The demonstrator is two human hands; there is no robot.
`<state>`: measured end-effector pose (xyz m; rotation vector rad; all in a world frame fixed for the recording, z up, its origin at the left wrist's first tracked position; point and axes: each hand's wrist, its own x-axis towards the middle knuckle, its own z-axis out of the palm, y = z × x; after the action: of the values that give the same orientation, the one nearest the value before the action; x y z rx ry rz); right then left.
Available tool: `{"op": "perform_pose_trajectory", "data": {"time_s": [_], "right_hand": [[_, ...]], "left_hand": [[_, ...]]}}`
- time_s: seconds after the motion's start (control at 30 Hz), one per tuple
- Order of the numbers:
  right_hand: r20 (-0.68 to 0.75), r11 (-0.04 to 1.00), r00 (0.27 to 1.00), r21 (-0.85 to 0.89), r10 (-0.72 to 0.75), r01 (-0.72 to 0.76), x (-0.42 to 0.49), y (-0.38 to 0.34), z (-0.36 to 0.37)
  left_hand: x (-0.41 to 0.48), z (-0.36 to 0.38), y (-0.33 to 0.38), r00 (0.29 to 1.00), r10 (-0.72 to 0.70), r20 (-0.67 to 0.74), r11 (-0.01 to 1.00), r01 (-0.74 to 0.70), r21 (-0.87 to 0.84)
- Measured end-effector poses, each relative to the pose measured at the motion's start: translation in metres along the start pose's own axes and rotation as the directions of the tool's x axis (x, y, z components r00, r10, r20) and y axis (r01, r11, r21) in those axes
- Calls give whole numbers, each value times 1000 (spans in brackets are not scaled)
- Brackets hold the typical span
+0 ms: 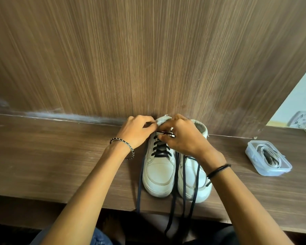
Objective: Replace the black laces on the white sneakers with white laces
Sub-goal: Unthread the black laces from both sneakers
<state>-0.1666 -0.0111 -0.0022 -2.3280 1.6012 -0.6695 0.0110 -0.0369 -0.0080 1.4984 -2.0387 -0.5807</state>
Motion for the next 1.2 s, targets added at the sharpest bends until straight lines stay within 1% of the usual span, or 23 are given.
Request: {"op": "perform_pose_trajectory", "data": {"time_s": [0.1,0.23,0.37,0.4,0.47,0.57,0.6,0.63,0.67,0.7,0.73,0.8,0.83,0.87,0.9,0.93,0.97,1.0,1.03,1.07,1.1,1.17,1.2], "right_hand": [[-74,1000,997,-20,2,-4,3,1,5],[-185,993,975,18,120,-119,5,-8,8],[-351,961,900,-3,259,-278,-2,-10,-3],[-393,952,872,38,293,-302,-5,-8,-8],[-453,932,815,189,362,-309,-8,-2,-16],[-460,870,768,426,445,-249,-9,3,-22],[-418,800,767,565,487,-201,-9,3,-21],[-342,677,775,722,531,-145,-8,2,-20],[-243,501,795,861,555,-87,-7,-2,-19],[-164,316,817,949,552,-23,-6,-6,-19],[-131,185,830,982,541,35,-5,-11,-20],[-146,43,821,988,552,147,-3,-20,-25],[-152,0,810,983,566,185,-3,-20,-29],[-153,-1,806,982,572,187,-2,-19,-33],[-168,75,812,985,559,153,-3,-15,-35],[-187,256,835,965,518,57,-5,-13,-37],[-200,514,870,855,451,-70,-7,-8,-36],[-210,749,905,644,371,-158,-10,-3,-34],[-218,895,935,411,280,-172,-12,-1,-30],[-209,962,959,230,193,-144,-13,-1,-25],[-186,989,976,117,112,-92,-14,-3,-20],[-113,1000,993,-17,16,-18,-13,-8,-7],[-81,998,997,-68,5,-11,-11,-10,-1]], "left_hand": [[1,2,-2,1000,-5,-3,1000,5,-26],[2,3,-4,1000,-13,-3,1000,13,-12],[3,3,-4,1000,-16,2,999,17,-35],[3,4,-5,1000,-21,7,999,21,-46],[4,6,-7,1000,-28,6,997,29,-70],[4,6,-8,999,-29,14,994,30,-108],[4,6,-8,999,-29,16,993,30,-118],[4,6,-8,999,-29,17,992,31,-125],[5,5,-8,999,-31,17,991,33,-130],[4,5,-8,999,-30,16,991,32,-131],[4,5,-7,1000,-26,15,991,28,-130],[3,6,-6,1000,-24,10,992,25,-122],[3,6,-5,1000,-23,9,992,24,-121],[3,6,-5,1000,-22,8,992,23,-122],[2,7,-5,1000,-21,6,992,22,-123],[2,6,-4,1000,-20,3,992,20,-123],[2,6,-4,1000,-20,1,992,20,-123],[3,5,-5,1000,-22,-1,993,22,-120],[3,5,-5,1000,-25,-1,994,25,-109],[4,4,-5,1000,-27,2,996,27,-90],[4,3,-5,1000,-23,5,997,24,-67],[4,1,-6,1000,-15,15,999,16,-45],[4,0,-6,1000,-15,23,999,16,-51]]}}
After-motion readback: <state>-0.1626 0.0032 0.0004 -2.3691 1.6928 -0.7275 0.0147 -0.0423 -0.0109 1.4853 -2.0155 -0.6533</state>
